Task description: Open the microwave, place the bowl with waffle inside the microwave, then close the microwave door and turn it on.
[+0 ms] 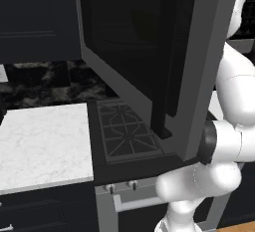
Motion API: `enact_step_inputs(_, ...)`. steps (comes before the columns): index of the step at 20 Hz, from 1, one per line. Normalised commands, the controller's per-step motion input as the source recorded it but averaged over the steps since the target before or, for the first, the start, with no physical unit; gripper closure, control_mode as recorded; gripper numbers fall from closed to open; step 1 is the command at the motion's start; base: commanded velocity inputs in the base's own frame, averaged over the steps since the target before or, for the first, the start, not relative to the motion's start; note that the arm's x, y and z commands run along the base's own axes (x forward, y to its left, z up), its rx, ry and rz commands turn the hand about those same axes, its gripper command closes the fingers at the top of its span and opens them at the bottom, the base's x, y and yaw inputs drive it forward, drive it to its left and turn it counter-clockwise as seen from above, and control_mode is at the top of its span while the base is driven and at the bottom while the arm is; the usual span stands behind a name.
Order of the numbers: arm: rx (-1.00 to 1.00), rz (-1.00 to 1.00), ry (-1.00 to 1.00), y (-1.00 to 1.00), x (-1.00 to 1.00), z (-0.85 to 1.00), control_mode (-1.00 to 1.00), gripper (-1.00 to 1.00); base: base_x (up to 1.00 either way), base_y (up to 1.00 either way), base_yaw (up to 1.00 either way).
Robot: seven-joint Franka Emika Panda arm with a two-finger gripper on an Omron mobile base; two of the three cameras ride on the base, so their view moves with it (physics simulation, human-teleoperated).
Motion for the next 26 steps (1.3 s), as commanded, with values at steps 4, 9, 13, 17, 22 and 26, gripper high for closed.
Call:
enact_step_inputs(4,-0.02,-0.1,-0.01,0.02,0.78,0.01,-1.0,1.0,0.0,0.0,0.0)
enact_step_inputs(9,-0.15,-0.14,0.0,0.3,0.96,0.0,-1.0,1.0,0.0,0.0,0.0)
enact_step_inputs(13,-0.1,-0.15,0.0,0.35,0.84,0.0,-1.0,1.0,0.0,0.0,0.0)
enact_step_inputs(17,0.0,-0.01,0.0,0.0,0.12,0.0,-1.0,-1.0,0.0,0.0,0.0)
enact_step_inputs(22,0.0,0.0,-0.26,0.0,-0.86,-0.02,-1.0,-1.0,0.0,0.0,0.0)
enact_step_inputs(26,0.0,0.0,-0.47,0.0,-1.0,-0.18,-1.0,-1.0,0.0,0.0,0.0)
